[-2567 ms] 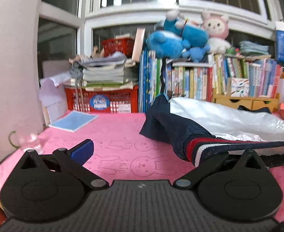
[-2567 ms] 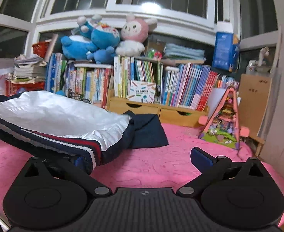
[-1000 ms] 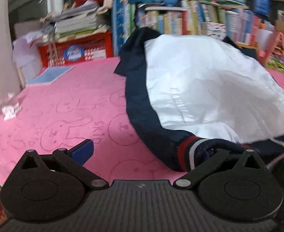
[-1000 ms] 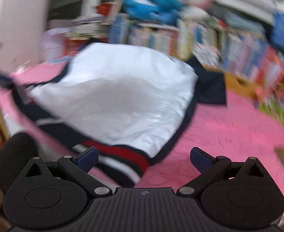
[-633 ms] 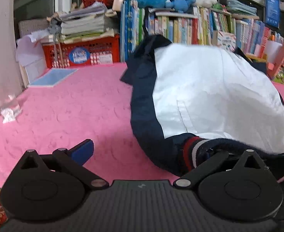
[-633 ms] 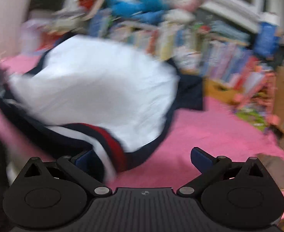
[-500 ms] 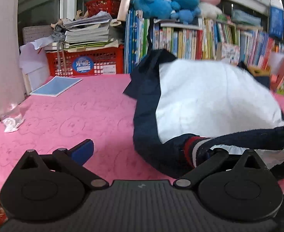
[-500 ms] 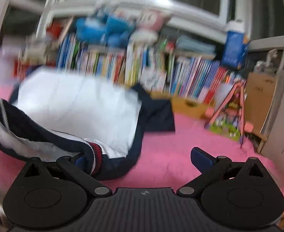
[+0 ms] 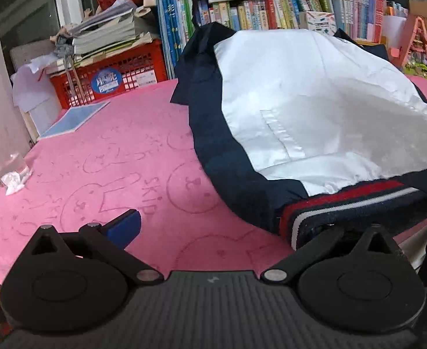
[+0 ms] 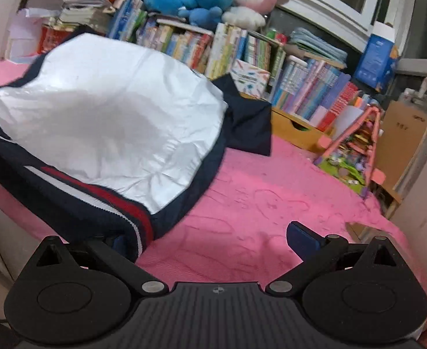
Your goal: Fold clothes
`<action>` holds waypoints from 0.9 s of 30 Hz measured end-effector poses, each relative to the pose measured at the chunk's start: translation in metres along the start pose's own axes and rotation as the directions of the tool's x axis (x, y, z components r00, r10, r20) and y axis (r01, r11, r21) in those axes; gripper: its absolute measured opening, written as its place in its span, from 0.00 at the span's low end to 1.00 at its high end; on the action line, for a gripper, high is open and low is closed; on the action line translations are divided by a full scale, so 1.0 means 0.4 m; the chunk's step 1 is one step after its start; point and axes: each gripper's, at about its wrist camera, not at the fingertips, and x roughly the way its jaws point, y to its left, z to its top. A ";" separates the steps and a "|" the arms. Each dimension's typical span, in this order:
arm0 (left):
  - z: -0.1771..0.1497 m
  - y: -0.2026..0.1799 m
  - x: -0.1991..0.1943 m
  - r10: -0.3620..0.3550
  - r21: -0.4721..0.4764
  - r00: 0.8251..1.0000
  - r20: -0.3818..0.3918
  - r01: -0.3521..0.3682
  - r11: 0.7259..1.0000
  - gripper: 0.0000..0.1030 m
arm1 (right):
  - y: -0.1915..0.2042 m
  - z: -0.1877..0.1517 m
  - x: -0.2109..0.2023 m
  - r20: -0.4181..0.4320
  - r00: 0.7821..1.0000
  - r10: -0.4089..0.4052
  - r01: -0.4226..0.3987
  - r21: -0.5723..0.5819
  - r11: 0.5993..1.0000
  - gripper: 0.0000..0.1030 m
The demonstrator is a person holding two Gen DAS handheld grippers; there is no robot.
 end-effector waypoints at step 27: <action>-0.026 0.031 -0.046 -0.183 0.055 0.983 -0.004 0.183 0.982 1.00 | 0.464 0.403 0.320 -0.057 0.779 0.624 -0.623 0.032 0.781 0.86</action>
